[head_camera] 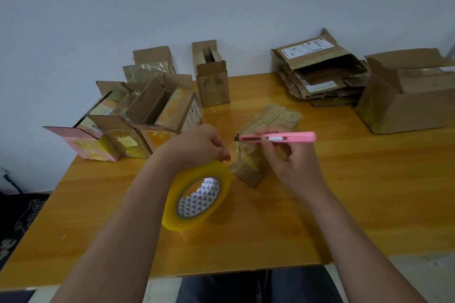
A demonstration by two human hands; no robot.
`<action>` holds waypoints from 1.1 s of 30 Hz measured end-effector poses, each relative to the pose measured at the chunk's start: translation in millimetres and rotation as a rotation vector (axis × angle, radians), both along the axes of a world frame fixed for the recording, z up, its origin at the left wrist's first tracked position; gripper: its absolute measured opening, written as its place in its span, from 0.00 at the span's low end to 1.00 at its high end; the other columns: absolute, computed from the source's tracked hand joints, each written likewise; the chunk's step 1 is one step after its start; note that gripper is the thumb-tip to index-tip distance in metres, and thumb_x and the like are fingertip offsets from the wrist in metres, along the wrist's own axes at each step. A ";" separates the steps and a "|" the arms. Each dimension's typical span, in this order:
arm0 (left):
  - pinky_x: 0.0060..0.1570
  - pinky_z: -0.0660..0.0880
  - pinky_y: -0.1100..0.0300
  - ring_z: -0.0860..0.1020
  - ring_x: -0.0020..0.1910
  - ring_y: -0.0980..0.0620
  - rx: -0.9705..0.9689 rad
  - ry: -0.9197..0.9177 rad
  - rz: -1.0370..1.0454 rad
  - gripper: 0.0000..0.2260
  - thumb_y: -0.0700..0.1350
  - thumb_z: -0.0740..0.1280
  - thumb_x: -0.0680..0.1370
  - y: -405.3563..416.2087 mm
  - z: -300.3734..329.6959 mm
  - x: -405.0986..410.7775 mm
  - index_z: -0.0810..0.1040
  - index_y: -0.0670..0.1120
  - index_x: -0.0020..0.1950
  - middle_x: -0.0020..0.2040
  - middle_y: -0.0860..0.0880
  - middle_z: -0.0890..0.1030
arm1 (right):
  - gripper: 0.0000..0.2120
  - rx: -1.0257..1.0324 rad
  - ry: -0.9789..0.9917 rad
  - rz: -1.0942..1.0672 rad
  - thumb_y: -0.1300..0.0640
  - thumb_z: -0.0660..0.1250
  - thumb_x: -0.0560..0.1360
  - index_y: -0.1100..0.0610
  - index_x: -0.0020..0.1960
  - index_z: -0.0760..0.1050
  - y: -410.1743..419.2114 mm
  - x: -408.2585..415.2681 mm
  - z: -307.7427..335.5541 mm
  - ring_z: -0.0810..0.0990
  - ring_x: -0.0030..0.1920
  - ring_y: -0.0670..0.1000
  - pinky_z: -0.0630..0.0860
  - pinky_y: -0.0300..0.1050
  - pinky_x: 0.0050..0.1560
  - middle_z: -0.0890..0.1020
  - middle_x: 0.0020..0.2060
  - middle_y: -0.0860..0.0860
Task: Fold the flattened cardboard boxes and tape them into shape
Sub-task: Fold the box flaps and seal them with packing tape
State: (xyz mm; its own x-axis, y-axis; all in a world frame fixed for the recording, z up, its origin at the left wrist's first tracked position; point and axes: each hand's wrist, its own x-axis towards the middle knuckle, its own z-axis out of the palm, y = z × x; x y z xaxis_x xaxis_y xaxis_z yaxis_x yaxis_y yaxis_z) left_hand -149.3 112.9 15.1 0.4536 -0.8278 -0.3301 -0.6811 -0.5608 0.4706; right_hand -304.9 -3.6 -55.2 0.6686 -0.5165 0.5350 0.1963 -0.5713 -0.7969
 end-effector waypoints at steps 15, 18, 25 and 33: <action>0.47 0.78 0.57 0.81 0.48 0.50 -0.118 -0.043 0.018 0.07 0.45 0.67 0.80 11.3 -0.6 -6.8 0.86 0.47 0.49 0.44 0.53 0.84 | 0.04 0.105 -0.302 -0.187 0.62 0.63 0.79 0.56 0.50 0.76 -2.6 -25.2 16.6 0.79 0.40 0.41 0.75 0.34 0.40 0.81 0.40 0.44; 0.42 0.70 0.66 0.78 0.48 0.58 -0.133 -0.040 -0.004 0.07 0.43 0.67 0.80 10.2 -1.3 -9.7 0.84 0.49 0.53 0.47 0.53 0.82 | 0.07 -0.298 -0.195 -0.445 0.61 0.63 0.78 0.59 0.53 0.77 -14.5 -43.0 7.3 0.77 0.44 0.45 0.74 0.38 0.43 0.80 0.45 0.47; 0.40 0.68 0.66 0.76 0.46 0.58 -0.165 -0.018 -0.036 0.08 0.40 0.67 0.79 9.6 -0.6 -16.8 0.82 0.50 0.55 0.46 0.52 0.80 | 0.12 -0.696 0.654 -0.591 0.68 0.73 0.68 0.57 0.49 0.81 -25.4 -66.0 -41.5 0.74 0.43 0.54 0.67 0.44 0.39 0.80 0.41 0.53; 0.42 0.65 0.70 0.75 0.49 0.63 -0.251 -0.055 -0.050 0.06 0.41 0.68 0.79 19.7 -3.8 -14.3 0.81 0.52 0.50 0.48 0.57 0.80 | 0.12 -0.419 0.623 -0.432 0.59 0.64 0.78 0.52 0.60 0.79 -7.2 -52.1 -34.6 0.72 0.50 0.47 0.72 0.40 0.47 0.77 0.47 0.48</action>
